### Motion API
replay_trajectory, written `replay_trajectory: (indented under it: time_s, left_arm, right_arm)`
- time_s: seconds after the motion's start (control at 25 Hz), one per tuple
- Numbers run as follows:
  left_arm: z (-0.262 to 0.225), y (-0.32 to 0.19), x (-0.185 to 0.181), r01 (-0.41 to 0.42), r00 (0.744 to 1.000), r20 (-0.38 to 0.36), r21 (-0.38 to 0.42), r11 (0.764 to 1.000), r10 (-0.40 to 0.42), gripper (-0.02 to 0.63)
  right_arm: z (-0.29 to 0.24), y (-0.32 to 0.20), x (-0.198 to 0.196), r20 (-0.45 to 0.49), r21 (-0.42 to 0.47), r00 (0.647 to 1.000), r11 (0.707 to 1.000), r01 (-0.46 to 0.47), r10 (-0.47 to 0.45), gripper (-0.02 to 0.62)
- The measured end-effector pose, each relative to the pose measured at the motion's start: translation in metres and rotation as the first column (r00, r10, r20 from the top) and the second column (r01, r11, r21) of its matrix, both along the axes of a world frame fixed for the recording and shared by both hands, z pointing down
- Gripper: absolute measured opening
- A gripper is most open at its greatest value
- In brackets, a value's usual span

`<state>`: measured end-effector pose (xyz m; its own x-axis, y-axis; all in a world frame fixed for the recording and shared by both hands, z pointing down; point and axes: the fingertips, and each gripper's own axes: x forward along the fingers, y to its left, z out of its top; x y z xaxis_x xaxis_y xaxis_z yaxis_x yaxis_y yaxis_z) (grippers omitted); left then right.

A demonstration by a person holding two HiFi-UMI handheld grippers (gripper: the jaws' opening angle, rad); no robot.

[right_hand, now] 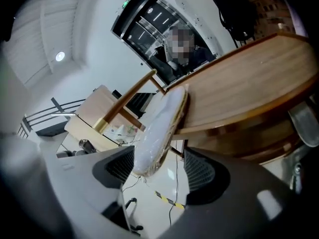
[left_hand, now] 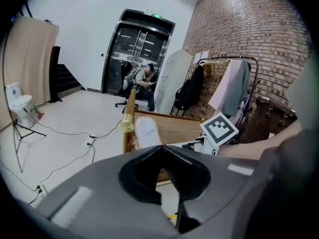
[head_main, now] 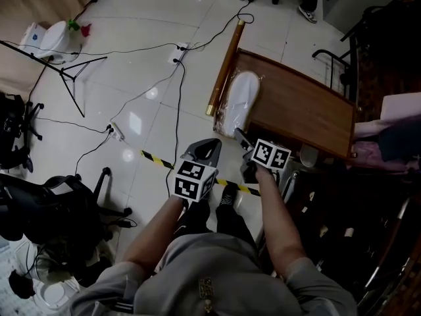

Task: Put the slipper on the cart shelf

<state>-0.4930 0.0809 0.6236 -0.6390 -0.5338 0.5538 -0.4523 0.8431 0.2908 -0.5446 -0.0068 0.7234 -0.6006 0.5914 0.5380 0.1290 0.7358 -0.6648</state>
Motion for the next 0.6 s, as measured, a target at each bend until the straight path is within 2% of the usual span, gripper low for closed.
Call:
replay_trajectory:
  time_s: [0.16, 0.32, 0.4, 0.6]
  left_arm:
    - [0.009, 0.001, -0.001, -0.032, 0.999, -0.002, -0.046, 0.998, 0.032, 0.008]
    - [0.012, 0.002, 0.0, -0.029, 0.999, -0.016, -0.045, 0.999, 0.028, 0.008]
    - [0.014, 0.004, 0.002, -0.023, 1.0, -0.02, -0.046, 0.999, 0.022, 0.008]
    - [0.013, 0.01, 0.001, -0.004, 1.0, -0.019, -0.038, 0.999, 0.003, 0.008]
  right_arm:
    - [0.014, 0.007, -0.011, -0.023, -0.031, 1.0, 0.999, -0.012, 0.011, 0.279]
    - [0.022, 0.018, -0.018, -0.059, -0.11, 0.998, 0.994, -0.023, 0.017, 0.27]
    - [0.019, 0.024, -0.019, -0.053, -0.145, 0.999, 0.989, -0.014, 0.007, 0.177]
    - [0.0, 0.021, -0.019, 0.007, -0.139, 1.0, 0.99, 0.002, -0.001, 0.103]
